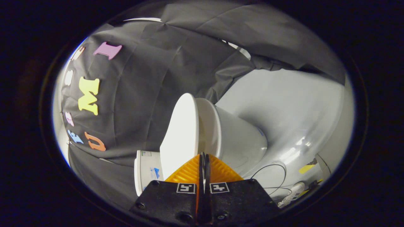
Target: Open the toilet lid.
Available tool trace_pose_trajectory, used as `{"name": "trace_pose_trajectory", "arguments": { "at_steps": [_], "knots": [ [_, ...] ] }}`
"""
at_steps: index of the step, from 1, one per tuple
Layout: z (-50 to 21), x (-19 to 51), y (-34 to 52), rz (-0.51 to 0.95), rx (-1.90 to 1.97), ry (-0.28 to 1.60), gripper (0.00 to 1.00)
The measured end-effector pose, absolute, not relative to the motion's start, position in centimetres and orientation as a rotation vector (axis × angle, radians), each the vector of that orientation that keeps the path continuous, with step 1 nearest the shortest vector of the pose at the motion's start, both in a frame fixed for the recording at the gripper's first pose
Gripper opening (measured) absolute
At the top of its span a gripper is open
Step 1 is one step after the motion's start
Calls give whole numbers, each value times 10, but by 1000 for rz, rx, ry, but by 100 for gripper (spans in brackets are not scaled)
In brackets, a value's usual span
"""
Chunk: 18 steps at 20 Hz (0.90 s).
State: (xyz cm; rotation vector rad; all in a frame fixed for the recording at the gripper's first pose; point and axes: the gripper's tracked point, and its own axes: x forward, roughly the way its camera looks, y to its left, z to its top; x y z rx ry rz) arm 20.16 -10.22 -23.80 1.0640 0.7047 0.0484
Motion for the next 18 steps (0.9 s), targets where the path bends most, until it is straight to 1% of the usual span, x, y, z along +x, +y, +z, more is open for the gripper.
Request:
{"name": "trace_pose_trajectory", "arguments": {
  "at_steps": [11,18],
  "knots": [
    [-201,197,-92,11,941,682,4],
    [-168,195,-79,15,893,653,4]
  ]
}}
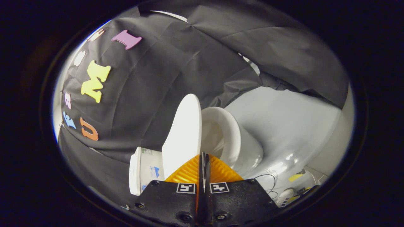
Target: Open the toilet lid.
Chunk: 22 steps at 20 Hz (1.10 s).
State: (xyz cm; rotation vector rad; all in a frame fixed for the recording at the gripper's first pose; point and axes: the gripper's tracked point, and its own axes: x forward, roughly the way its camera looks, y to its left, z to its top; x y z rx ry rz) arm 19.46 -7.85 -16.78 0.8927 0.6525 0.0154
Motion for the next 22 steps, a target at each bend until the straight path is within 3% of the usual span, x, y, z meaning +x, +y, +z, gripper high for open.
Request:
{"name": "trace_pose_trajectory", "arguments": {
  "at_steps": [22],
  "knots": [
    [-82,194,-23,-2,724,577,4]
  ]
}}
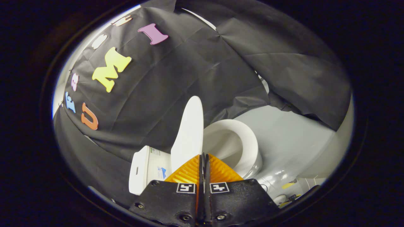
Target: Open the toilet lid.
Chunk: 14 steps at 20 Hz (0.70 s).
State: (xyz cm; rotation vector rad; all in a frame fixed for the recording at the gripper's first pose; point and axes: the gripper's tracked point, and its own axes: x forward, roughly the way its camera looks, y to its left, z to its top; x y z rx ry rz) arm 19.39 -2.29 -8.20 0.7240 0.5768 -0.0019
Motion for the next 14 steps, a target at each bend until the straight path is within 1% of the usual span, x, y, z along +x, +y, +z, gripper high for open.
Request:
{"name": "trace_pose_trajectory", "arguments": {
  "at_steps": [14],
  "knots": [
    [-27,190,28,-8,559,521,4]
  ]
}}
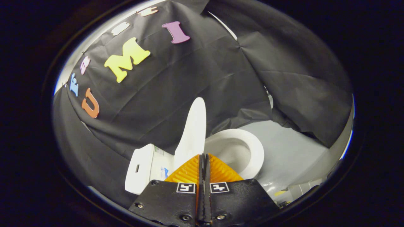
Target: Open the toilet lid.
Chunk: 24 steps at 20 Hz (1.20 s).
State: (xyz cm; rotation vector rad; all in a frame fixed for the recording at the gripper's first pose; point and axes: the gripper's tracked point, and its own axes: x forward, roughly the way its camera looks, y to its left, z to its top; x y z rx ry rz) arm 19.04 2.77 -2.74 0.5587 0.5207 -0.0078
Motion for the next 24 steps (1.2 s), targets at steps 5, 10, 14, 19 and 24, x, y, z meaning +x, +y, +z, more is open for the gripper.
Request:
{"name": "trace_pose_trajectory", "arguments": {
  "at_steps": [5,10,14,19,24],
  "knots": [
    [-16,190,45,-14,524,501,4],
    [-3,190,62,-11,488,483,4],
    [7,188,78,4,449,469,4],
    [18,187,97,16,415,452,4],
    [25,186,110,18,413,440,4]
  ]
}}
